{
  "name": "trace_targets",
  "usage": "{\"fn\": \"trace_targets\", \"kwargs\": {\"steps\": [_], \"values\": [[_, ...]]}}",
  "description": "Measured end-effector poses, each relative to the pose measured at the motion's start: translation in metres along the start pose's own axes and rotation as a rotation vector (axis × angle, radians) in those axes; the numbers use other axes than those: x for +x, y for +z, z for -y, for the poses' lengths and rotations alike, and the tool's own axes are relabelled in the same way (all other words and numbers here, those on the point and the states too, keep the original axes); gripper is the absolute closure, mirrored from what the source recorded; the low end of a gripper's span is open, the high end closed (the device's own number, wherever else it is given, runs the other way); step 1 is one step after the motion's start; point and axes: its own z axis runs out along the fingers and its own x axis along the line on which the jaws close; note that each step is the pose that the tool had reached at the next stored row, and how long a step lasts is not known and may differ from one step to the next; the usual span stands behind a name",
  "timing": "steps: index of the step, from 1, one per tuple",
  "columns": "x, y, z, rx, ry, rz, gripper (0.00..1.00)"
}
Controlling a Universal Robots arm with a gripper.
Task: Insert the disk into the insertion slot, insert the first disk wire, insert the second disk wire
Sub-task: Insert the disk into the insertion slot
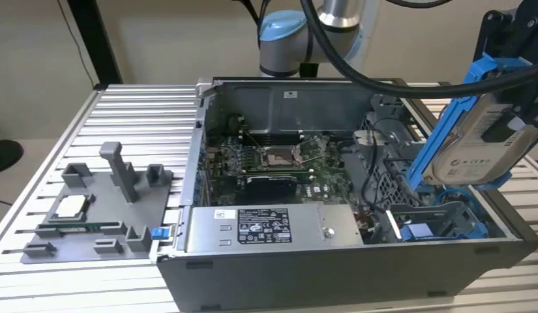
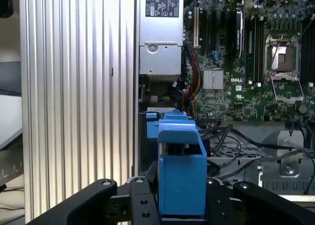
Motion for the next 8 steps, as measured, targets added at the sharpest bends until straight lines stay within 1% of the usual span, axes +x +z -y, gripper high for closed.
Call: {"fn": "trace_targets", "kwargs": {"steps": [8], "values": [[0.0,0.0016,0.0017,0.0,0.0,-0.0001,1.0]]}}
